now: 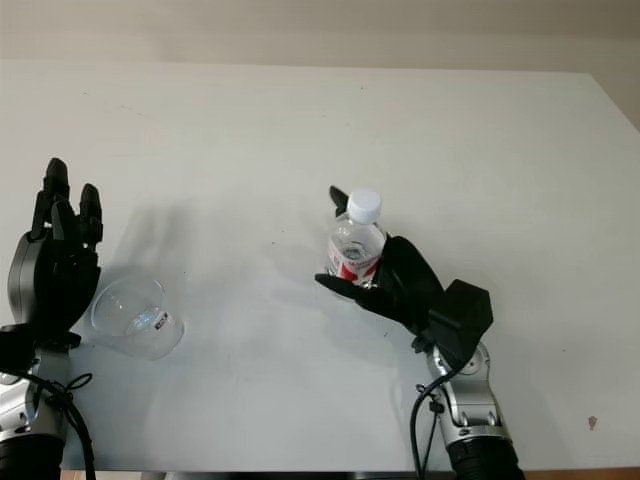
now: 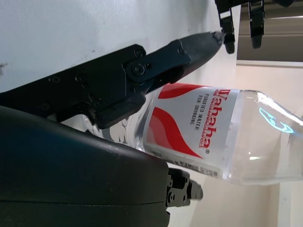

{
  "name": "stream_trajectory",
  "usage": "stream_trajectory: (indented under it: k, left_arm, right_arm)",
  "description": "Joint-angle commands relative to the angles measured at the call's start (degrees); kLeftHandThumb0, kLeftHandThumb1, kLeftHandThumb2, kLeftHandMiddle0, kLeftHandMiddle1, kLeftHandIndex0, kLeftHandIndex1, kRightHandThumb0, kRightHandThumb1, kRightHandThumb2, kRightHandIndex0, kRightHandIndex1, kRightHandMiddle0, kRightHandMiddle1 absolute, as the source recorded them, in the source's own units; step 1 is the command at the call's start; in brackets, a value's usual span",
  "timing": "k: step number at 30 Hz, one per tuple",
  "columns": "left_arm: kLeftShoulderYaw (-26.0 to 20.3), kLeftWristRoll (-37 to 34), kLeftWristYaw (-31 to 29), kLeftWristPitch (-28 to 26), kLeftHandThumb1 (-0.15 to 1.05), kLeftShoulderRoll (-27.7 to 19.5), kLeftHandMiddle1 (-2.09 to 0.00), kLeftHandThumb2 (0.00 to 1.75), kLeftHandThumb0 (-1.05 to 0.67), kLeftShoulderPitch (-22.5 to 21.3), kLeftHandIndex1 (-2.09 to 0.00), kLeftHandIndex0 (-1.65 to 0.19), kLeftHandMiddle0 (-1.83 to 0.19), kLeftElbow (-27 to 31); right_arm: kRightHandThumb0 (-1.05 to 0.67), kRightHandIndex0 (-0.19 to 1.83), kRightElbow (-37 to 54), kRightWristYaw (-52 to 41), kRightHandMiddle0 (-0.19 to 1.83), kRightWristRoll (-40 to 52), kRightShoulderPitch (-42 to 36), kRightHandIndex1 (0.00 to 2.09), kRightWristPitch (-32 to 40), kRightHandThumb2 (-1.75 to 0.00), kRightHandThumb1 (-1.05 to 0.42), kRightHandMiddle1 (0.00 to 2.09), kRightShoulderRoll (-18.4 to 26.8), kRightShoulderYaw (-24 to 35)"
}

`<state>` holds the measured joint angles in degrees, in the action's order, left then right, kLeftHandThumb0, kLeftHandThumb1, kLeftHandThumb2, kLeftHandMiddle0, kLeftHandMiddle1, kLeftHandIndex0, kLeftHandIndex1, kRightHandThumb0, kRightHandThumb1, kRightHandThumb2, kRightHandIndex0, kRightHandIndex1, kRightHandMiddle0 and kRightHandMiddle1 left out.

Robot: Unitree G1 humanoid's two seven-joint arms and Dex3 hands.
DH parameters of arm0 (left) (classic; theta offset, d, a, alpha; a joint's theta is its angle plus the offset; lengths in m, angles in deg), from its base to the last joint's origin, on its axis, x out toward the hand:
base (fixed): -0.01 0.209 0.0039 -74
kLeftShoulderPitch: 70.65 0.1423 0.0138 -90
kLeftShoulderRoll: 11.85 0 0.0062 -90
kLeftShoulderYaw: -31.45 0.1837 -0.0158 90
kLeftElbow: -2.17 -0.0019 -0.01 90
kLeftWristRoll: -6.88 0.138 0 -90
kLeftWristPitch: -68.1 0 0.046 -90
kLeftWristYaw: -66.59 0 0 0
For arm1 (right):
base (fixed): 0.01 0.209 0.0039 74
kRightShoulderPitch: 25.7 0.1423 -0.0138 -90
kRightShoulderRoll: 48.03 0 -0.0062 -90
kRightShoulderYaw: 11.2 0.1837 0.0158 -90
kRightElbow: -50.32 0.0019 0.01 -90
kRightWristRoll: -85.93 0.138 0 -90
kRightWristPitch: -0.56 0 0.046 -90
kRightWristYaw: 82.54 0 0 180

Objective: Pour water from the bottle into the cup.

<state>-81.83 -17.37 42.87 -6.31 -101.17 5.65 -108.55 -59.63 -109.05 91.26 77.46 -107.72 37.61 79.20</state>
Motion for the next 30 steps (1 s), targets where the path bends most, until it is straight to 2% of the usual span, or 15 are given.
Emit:
stream_trajectory:
  k: [1, 4, 12, 21, 30]
  left_arm:
    - [-0.15, -0.06, -0.36, 0.58, 1.05, -0.18, 0.00, 0.54, -0.75, 0.48, 0.00, 0.19, 0.19, -0.77]
    - [-0.22, -0.23, -0.57, 0.71, 1.05, -0.17, 0.00, 0.54, -0.74, 0.26, 0.00, 0.19, 0.19, -1.08]
    - [-0.26, -0.27, -0.79, 0.69, 1.05, -0.17, 0.00, 0.54, -0.74, -0.13, 0.00, 0.19, 0.19, -1.36]
    - [-0.57, -0.51, -1.52, 1.07, 1.05, -0.34, 0.00, 0.53, -0.74, -0.80, 0.00, 0.19, 0.19, -2.70]
    - [-0.53, -0.66, -2.07, 0.97, 1.05, -0.59, 0.00, 0.52, -0.75, -1.22, 0.00, 0.19, 0.19, -3.06]
  right_arm:
    - [-0.98, -0.19, -1.40, 0.51, -0.19, 0.02, -1.26, 0.00, -1.15, -0.05, -0.97, 0.00, 0.64, 0.68]
    - [-0.99, -0.19, -1.78, 0.84, -0.19, 0.03, -1.47, 0.00, -3.43, -0.05, -0.98, 0.00, 0.60, 0.96]
    - [-0.89, -0.19, 0.09, -0.91, -0.19, 3.66, -3.18, 0.00, -6.15, -0.05, -0.97, 0.00, 0.83, 2.16]
    - [-0.84, -0.19, 3.89, -3.17, -0.19, 7.33, -5.54, 0.00, -5.90, -0.05, -0.95, 0.00, 1.87, 4.22]
    - [-0.85, -0.19, 8.59, 0.16, -0.19, 6.56, -7.94, 0.00, -1.34, -0.05, -0.95, 0.00, 3.08, 5.98]
